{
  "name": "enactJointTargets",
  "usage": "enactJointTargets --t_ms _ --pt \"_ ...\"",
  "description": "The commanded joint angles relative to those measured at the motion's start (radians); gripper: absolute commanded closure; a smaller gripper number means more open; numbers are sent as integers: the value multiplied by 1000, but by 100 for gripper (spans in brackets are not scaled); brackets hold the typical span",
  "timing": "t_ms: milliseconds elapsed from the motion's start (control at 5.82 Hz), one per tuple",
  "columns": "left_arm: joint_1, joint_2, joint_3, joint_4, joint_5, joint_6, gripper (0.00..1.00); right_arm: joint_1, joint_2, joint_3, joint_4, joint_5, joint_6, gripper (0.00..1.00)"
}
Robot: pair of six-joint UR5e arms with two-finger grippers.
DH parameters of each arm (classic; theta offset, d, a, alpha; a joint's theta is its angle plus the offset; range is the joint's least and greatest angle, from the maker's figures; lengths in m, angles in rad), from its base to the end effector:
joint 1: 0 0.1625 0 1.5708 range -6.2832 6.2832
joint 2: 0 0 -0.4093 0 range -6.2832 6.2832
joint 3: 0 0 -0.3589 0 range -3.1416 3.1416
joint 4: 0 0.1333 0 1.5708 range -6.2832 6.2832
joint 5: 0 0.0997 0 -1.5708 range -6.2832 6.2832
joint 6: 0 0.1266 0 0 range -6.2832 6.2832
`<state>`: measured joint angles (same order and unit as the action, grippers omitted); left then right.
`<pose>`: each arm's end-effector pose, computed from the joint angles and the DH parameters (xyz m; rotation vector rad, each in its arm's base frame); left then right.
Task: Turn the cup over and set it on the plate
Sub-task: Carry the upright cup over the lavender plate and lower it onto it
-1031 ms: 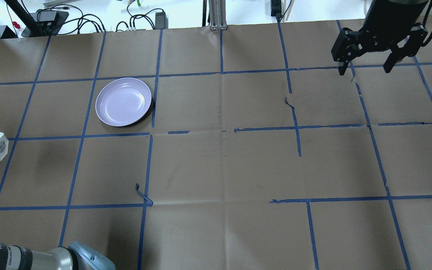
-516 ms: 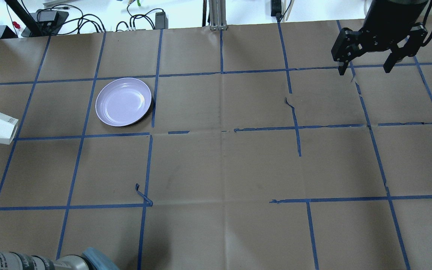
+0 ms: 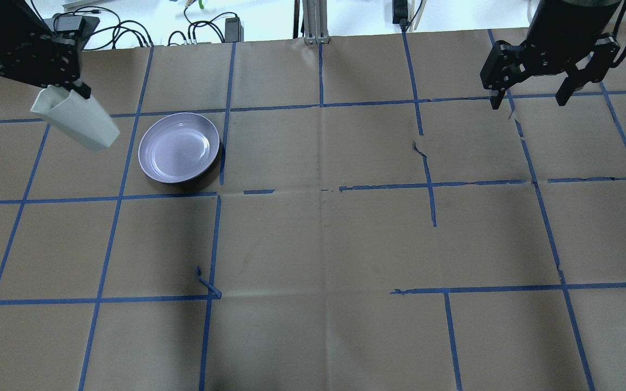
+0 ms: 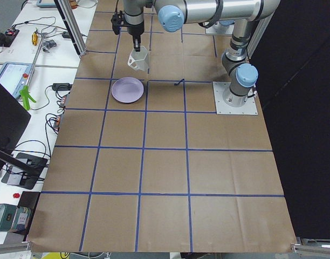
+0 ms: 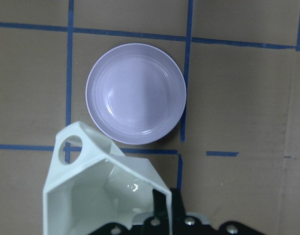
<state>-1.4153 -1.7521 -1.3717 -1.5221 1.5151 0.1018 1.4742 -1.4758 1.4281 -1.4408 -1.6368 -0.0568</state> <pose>-0.0549 -0.5557 0.4520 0.0802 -3.0918 0.1131 0.0775 -0.4961 0.4530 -0.0571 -3.0787 -0.1342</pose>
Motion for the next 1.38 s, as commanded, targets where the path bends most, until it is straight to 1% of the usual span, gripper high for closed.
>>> enactJointTargets --t_ms 0,172,344,516,688,859,1031,1203 --pt "-68 -93 -22 147 103 -21 100 0 0 0 0 0 0 0" --pt "-68 -131 -64 245 103 -18 100 0 0 0 0 0 0 0" --pt "-68 -173 -135 363 105 -19 100 0 0 0 0 0 0 0" --pt "-70 -208 -206 507 105 -19 100 0 0 0 0 0 0 0" --pt "-71 -245 -240 542 105 -19 100 0 0 0 -1 0 0 0" --pt "-74 -277 -244 553 105 -21 100 0 0 0 0 0 0 0" --pt "-74 -299 -245 589 106 -18 100 0 0 0 -1 0 0 0" --pt "-74 -302 -244 591 134 -16 90 0 0 0 0 0 0 0"
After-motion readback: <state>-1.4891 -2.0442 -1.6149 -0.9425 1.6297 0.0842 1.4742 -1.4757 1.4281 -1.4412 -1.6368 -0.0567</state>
